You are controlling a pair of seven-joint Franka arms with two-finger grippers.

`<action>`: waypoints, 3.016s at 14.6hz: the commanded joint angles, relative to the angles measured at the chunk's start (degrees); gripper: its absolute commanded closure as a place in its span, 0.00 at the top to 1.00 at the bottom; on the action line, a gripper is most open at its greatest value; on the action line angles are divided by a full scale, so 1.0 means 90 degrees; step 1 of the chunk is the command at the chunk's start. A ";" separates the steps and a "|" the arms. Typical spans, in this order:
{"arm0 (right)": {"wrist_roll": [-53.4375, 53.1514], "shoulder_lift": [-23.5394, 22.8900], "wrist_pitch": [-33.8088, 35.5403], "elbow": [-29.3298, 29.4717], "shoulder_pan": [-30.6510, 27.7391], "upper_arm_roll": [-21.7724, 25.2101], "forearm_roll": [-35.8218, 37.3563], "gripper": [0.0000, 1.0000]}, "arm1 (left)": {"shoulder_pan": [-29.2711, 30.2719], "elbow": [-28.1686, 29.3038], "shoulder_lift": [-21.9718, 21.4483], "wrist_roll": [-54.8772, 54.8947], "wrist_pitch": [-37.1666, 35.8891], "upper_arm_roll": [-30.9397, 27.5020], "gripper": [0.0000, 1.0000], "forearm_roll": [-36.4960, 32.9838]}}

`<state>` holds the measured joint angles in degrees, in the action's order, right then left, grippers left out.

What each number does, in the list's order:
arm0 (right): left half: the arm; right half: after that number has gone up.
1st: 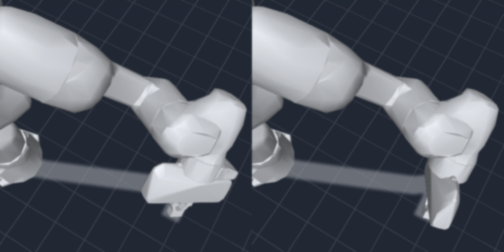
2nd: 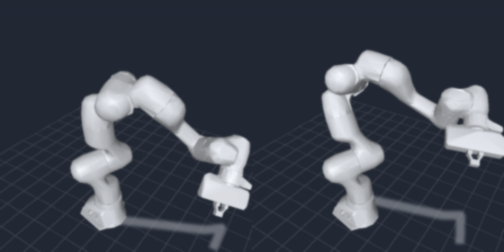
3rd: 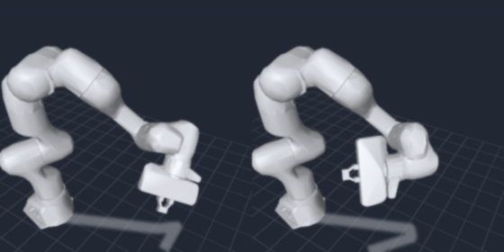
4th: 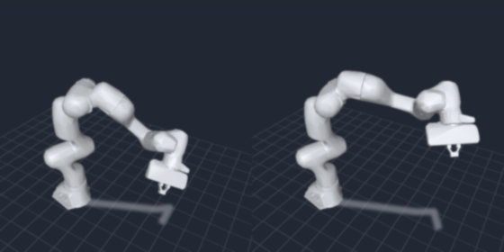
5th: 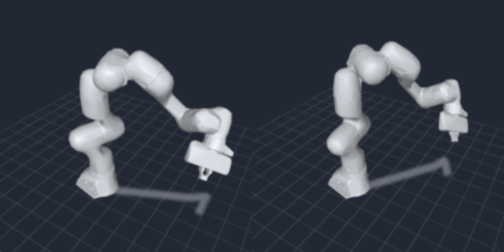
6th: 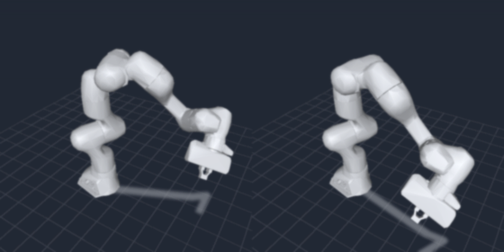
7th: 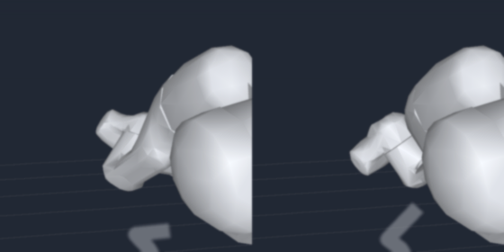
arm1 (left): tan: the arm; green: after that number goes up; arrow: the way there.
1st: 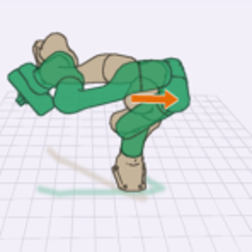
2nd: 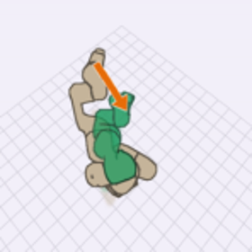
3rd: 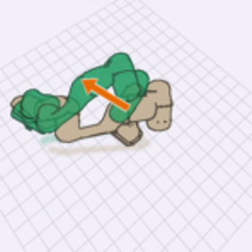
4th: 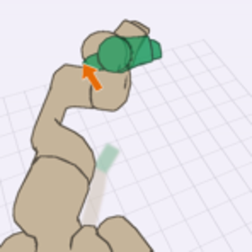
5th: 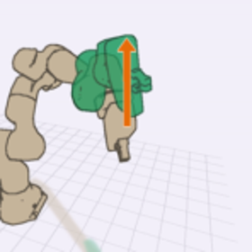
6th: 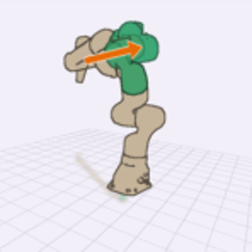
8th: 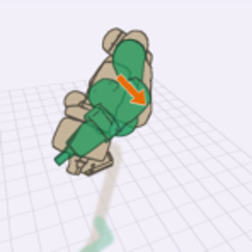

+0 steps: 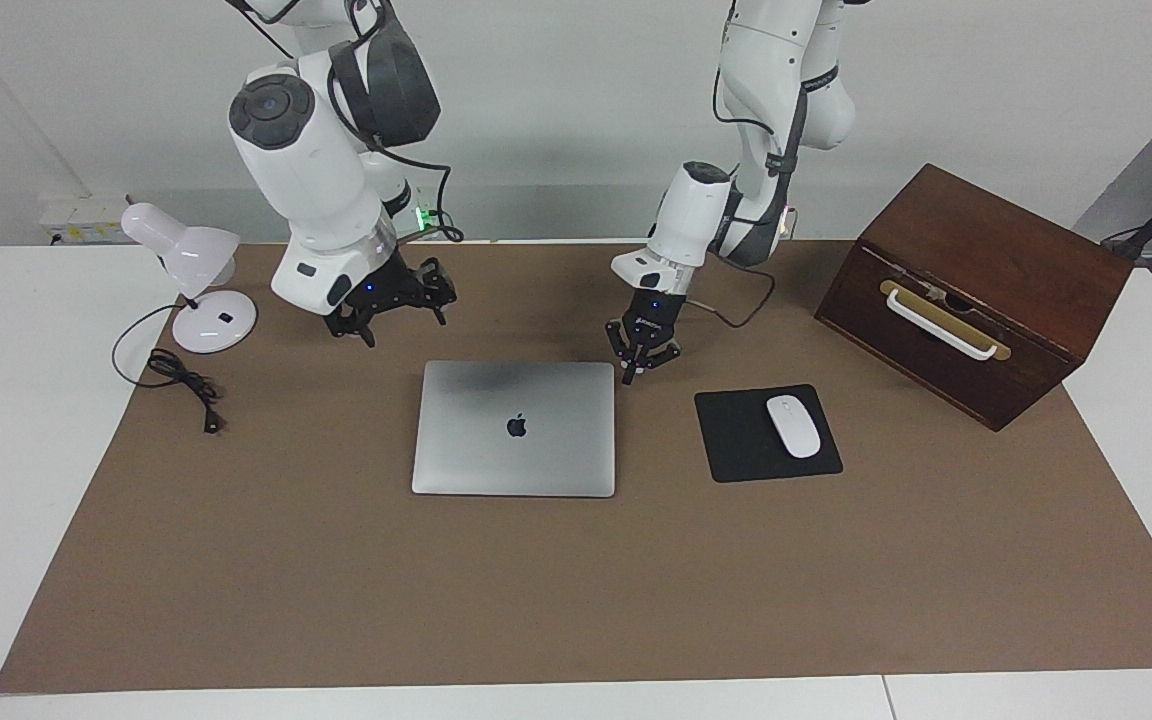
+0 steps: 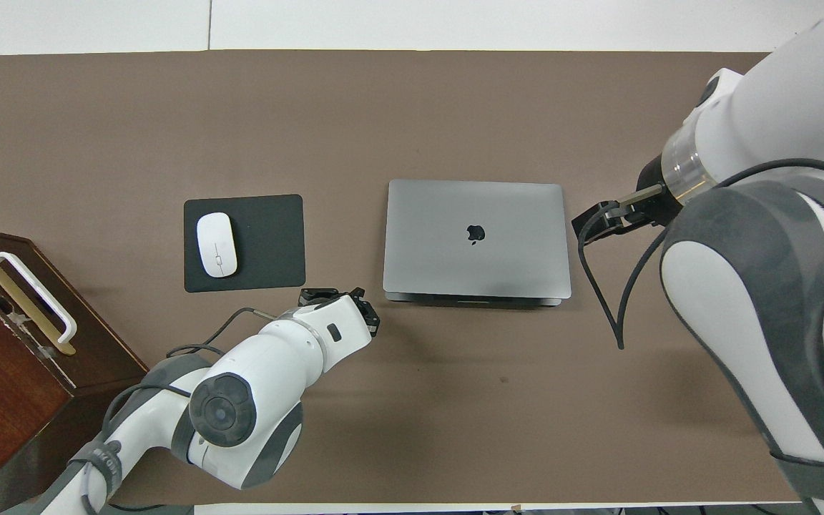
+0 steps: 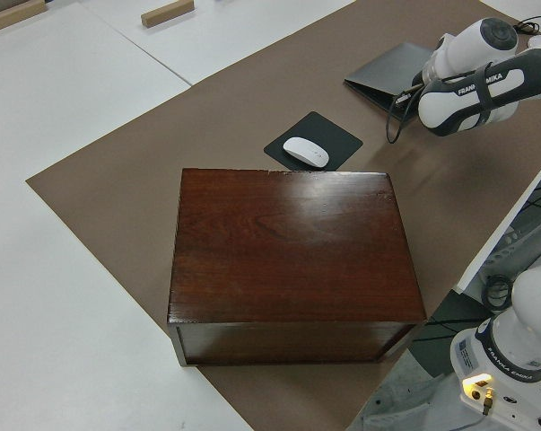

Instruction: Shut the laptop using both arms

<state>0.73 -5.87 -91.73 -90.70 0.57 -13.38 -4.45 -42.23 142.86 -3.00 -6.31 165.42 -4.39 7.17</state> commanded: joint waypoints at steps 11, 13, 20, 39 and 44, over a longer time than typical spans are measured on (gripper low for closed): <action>-0.0023 0.0691 0.0524 -0.0284 0.0034 0.0568 0.0143 1.00 | 0.1976 -0.2161 -0.1385 0.0153 -0.5516 -0.0040 1.00 -0.0347; -0.0004 0.0700 0.0486 -0.0361 0.0034 0.0801 0.0142 1.00 | 0.2580 -0.2560 -0.1386 0.0446 -0.5975 -0.0030 1.00 -0.0426; -0.0003 0.0622 0.0359 -0.0274 0.0034 0.0988 0.0513 1.00 | 0.3831 -0.3332 -0.1376 0.0379 -0.6817 -0.0011 1.00 -0.0746; 0.0016 0.0359 0.0613 0.0293 -0.0015 0.1818 0.0426 1.00 | 0.4136 -0.5863 -0.0057 -0.0110 -0.9630 -0.0069 1.00 -0.0592; 0.0016 0.0368 0.0612 0.0283 0.0004 0.1818 0.0445 1.00 | 0.4195 -0.5785 -0.0077 -0.0090 -0.9591 -0.0069 1.00 -0.0602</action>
<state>0.74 -1.96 -87.08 -89.35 0.62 2.98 -0.37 -5.04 91.10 -3.82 -6.69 80.07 -5.37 1.38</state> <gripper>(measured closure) 0.000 0.000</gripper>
